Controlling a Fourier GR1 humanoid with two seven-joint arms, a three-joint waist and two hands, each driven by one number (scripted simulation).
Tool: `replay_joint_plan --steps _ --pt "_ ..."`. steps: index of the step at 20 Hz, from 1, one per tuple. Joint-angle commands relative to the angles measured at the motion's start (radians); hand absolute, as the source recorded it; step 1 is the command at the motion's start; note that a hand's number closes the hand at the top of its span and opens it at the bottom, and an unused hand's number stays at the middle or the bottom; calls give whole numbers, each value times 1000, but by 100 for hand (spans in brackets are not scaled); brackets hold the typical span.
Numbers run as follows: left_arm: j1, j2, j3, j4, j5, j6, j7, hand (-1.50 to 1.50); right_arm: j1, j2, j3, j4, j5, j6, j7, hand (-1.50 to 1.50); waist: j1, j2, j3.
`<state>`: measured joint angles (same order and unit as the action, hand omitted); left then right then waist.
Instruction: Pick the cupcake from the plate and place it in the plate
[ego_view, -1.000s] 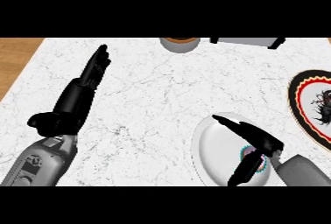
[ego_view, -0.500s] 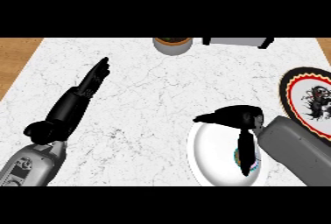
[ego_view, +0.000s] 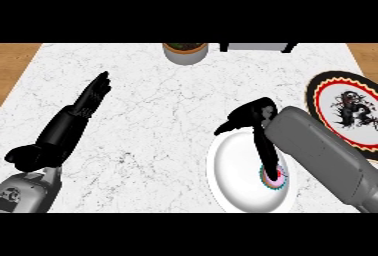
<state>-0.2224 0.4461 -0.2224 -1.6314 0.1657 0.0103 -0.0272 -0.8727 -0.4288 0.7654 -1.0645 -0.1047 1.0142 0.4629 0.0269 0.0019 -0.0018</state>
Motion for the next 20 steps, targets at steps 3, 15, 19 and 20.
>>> replay_joint_plan --steps 3,15,19,20 --pt "-24 -15 12 33 -15 -10 -3 0 -128 73 14 136 -96 217 181 -150 -16 -3 0" --pt "40 -51 39 0 -48 -43 -23 0 -254 154 -78 413 78 228 79 -150 -3 5 2" --pt "69 -32 55 -34 -57 -61 -21 0 -205 199 -60 440 96 238 78 -150 -2 3 2" --pt "8 -35 87 15 -28 -80 -9 0 -191 115 -59 384 119 294 19 -150 -13 4 2"
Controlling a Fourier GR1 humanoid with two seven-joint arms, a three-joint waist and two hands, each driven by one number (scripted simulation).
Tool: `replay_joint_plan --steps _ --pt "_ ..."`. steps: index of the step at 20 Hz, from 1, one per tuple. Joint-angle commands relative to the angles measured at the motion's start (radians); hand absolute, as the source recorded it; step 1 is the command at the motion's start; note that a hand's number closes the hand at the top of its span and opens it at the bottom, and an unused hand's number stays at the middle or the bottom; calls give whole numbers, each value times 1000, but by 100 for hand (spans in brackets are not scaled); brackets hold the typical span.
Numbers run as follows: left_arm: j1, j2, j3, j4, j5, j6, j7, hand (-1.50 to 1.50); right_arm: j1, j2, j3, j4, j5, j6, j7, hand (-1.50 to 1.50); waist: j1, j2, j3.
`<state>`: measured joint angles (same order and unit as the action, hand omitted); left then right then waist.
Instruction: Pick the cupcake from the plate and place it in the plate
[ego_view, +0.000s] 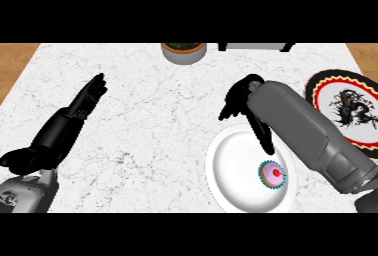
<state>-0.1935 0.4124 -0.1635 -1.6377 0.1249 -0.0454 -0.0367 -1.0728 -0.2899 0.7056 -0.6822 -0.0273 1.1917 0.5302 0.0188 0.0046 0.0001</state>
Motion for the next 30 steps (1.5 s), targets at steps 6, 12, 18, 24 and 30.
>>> replay_joint_plan --steps 6,12,18,24,30 --pt "18 -20 23 -6 -23 -21 -9 0 64 -1 39 -37 106 130 -75 -150 -9 -3 0" --pt "46 -49 13 28 -56 -31 -68 0 148 -31 108 -70 199 99 -163 -150 1 5 1" --pt "68 -56 31 -15 -56 -35 -24 0 195 -50 95 -124 181 156 -112 -150 -11 -5 0" --pt "22 -54 63 -2 -45 -45 5 0 279 -65 167 -204 202 161 -115 -150 -19 -6 0" --pt "-27 -46 85 -12 -34 -62 55 0 352 -106 214 -273 244 110 -144 -150 -21 -3 0"
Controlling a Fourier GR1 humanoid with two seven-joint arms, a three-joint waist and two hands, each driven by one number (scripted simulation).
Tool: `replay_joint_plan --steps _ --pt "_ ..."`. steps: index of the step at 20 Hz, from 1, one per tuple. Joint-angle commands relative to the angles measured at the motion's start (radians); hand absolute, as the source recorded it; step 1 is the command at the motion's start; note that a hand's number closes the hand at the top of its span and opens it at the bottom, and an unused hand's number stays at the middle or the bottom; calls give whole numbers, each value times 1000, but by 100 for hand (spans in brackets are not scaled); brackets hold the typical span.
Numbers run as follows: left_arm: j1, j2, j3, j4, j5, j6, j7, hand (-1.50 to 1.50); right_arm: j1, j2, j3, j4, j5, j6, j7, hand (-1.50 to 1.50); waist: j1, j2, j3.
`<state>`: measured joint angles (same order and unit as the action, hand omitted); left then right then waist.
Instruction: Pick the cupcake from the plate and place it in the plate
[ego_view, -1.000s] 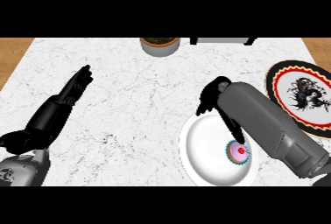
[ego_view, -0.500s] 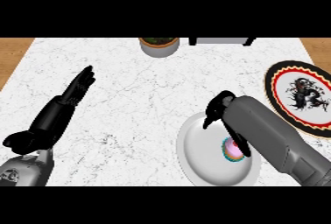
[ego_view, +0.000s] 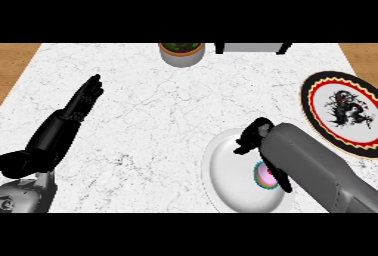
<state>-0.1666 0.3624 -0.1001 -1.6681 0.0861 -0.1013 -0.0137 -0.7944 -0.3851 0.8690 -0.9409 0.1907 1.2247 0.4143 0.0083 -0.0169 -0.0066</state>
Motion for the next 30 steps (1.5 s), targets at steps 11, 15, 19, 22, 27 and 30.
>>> replay_joint_plan --steps 11,15,19,22,27,30 --pt "-14 -9 22 28 -36 -14 -16 0 116 -132 80 -227 66 39 -208 150 -3 21 8" --pt "16 -34 5 12 -38 -29 -29 0 91 -93 54 -158 123 -39 -244 150 8 22 8" --pt "56 -14 54 27 -25 4 -11 0 222 -186 16 -534 272 -498 -135 150 -93 -23 14" --pt "81 3 86 44 -25 16 -10 0 225 -234 -56 -638 336 -678 -155 150 -150 -53 20" --pt "111 2 104 33 -15 24 -13 0 372 -337 -108 -854 420 -937 -227 150 -193 -44 18" --pt "137 -4 103 7 -21 32 -23 0 483 -453 -172 -958 445 -1066 -290 150 -187 -33 16"
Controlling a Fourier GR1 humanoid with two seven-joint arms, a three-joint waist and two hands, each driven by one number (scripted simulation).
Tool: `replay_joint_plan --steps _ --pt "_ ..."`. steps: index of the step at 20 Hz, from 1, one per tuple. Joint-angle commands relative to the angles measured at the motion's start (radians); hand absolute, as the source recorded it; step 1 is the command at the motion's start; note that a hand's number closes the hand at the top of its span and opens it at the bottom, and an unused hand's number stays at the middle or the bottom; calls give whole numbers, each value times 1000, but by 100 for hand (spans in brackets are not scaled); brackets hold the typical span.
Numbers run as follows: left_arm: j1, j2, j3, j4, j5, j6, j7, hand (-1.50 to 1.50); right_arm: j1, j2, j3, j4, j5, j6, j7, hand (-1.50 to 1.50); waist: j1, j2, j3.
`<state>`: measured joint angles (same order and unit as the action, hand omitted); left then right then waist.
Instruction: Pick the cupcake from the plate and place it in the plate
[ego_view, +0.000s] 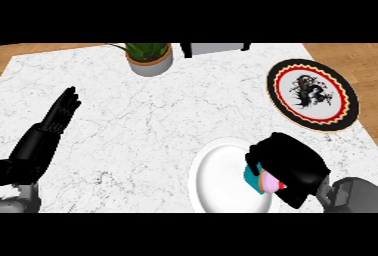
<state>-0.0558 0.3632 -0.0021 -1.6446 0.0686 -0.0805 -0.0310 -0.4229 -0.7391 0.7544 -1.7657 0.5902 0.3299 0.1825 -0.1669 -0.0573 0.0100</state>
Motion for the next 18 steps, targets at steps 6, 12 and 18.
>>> replay_joint_plan --steps 6,12,18 --pt "59 19 11 -73 -1 -6 -9 0 392 -254 -194 -290 16 -410 -158 150 -1 18 -2" --pt "7 17 30 -73 29 -11 26 0 631 -368 -436 -358 -78 -606 -217 150 12 30 -6" --pt "-24 10 -9 -58 12 -44 25 0 846 -383 -682 -266 -197 -755 -397 150 88 46 -9"
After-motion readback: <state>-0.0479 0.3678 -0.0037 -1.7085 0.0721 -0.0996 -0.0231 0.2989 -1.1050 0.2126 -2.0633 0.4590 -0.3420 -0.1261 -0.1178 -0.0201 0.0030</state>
